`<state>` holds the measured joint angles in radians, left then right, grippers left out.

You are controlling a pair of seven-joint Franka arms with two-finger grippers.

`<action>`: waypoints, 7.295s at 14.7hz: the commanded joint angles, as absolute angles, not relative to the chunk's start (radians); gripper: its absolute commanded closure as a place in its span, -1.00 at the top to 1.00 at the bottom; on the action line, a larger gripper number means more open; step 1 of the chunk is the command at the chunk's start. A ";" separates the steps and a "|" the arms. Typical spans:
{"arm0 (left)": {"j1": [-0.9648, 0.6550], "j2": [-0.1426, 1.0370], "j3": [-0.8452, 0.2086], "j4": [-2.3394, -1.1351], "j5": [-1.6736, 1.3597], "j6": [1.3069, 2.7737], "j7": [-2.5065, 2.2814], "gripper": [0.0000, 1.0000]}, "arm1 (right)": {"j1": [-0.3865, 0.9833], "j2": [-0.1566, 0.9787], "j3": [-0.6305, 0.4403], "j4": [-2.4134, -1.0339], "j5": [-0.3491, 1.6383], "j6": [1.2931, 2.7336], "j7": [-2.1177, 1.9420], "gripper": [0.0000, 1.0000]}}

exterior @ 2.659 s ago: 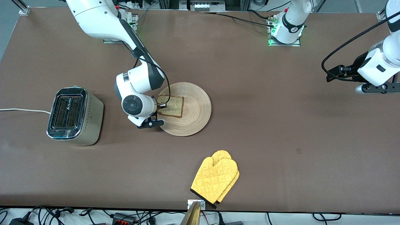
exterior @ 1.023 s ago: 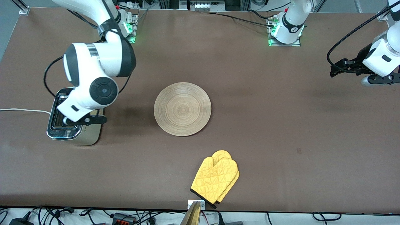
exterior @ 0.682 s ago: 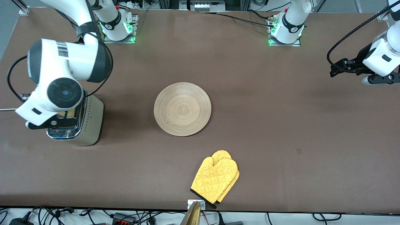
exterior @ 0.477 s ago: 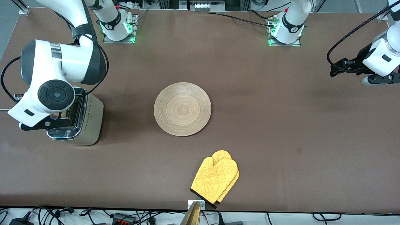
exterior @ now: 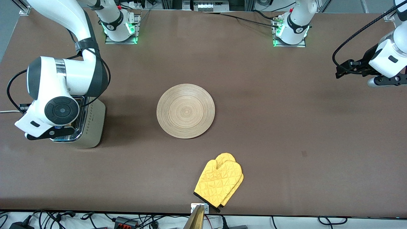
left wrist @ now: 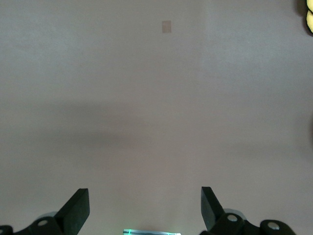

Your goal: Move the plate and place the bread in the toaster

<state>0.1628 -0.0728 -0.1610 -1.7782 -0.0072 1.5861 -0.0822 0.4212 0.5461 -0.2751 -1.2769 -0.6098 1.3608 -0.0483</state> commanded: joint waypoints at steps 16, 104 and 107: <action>0.163 -0.095 -0.163 -1.796 -0.017 1.594 -0.078 1.00 | 0.431 0.526 -0.275 -1.347 -0.534 1.338 -0.069 -1.00; 0.172 -0.100 -0.161 -1.799 -0.017 1.586 -0.077 1.00 | 0.002 0.002 -0.067 -1.689 0.026 1.706 -0.029 1.00; 0.172 -0.097 -0.161 -1.798 -0.017 1.588 -0.077 1.00 | 0.002 -0.009 -0.066 -1.689 0.026 1.677 -0.029 1.00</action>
